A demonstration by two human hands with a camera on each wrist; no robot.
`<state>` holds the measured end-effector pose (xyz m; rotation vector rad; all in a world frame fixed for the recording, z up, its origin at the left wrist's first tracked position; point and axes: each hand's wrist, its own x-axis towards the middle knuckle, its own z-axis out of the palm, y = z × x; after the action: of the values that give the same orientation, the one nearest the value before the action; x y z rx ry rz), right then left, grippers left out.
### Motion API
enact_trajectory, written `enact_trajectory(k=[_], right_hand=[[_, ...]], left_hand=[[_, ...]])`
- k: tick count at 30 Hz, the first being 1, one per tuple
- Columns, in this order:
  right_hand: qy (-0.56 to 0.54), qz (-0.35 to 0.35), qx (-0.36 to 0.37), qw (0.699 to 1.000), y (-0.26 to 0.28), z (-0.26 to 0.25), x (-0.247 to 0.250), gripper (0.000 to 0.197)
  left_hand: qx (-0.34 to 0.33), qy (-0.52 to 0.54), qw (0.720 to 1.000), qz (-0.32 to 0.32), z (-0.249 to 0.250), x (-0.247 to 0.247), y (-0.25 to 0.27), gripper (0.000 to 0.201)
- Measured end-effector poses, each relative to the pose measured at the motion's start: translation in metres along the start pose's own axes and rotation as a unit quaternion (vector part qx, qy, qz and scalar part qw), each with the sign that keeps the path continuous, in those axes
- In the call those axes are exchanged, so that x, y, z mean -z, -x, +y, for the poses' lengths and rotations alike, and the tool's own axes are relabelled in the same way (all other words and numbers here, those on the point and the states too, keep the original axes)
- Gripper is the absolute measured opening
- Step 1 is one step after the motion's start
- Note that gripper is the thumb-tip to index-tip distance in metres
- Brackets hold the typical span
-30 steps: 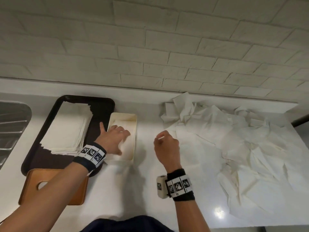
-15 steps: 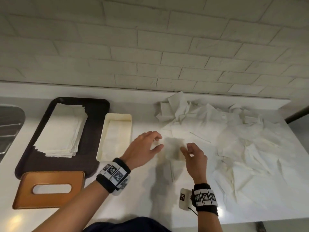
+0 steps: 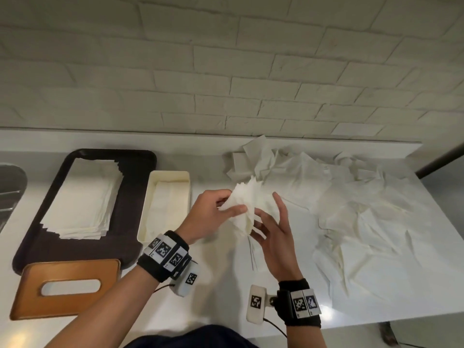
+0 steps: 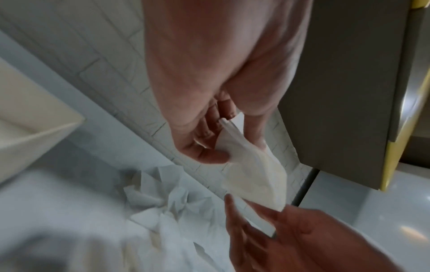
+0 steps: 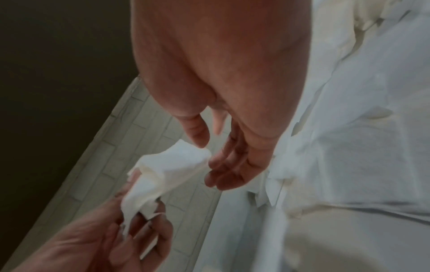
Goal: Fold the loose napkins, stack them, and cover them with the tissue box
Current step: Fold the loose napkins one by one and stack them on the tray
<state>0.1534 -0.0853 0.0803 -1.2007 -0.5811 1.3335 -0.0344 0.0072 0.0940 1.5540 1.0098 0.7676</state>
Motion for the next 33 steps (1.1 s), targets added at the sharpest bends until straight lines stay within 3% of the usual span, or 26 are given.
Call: enact_trajectory(k=[1,4,7,8,10,13,16,20,25,30,33], right_hand=[[-0.009,-0.002,-0.012,1.000,0.000,-0.001,-0.002,0.051],[-0.057,0.001,-0.072,0.996,0.003,-0.004,-0.016,0.038],[-0.179,-0.020,-0.132,0.975,0.005,-0.001,-0.024,0.054],[-0.227,-0.021,-0.146,0.963,0.005,0.000,-0.024,0.062],[-0.280,-0.014,-0.150,0.948,0.003,0.000,-0.022,0.059],[-0.172,0.000,-0.116,0.978,-0.006,-0.002,-0.011,0.048],[-0.006,-0.030,-0.025,0.999,-0.011,-0.006,-0.003,0.040],[0.131,-0.071,0.074,0.986,-0.006,-0.012,-0.020,0.057],[0.175,-0.096,0.132,0.971,-0.004,0.000,-0.067,0.070],[0.240,-0.070,0.199,0.948,-0.012,0.018,-0.096,0.042],[0.259,-0.057,0.201,0.943,-0.013,0.021,-0.106,0.028]], left_hand=[[-0.007,-0.020,1.000,-0.004,0.000,0.003,-0.001,0.052],[-0.007,-0.026,0.999,-0.027,0.004,0.010,-0.001,0.062],[0.000,-0.010,0.998,-0.057,0.009,0.013,-0.004,0.082],[0.002,-0.018,0.998,-0.063,0.011,0.015,-0.004,0.085],[-0.006,-0.061,0.995,-0.077,0.017,0.024,-0.004,0.078],[-0.032,-0.154,0.985,-0.074,0.029,0.043,-0.004,0.038],[-0.042,-0.203,0.977,-0.042,0.046,0.063,-0.005,0.018],[-0.052,-0.216,0.975,0.028,0.060,0.083,-0.007,0.020],[-0.070,-0.253,0.962,0.070,0.064,0.101,-0.010,0.020],[-0.067,-0.278,0.953,0.098,0.055,0.118,-0.010,0.026],[-0.046,-0.291,0.947,0.130,0.048,0.128,-0.008,0.037]])
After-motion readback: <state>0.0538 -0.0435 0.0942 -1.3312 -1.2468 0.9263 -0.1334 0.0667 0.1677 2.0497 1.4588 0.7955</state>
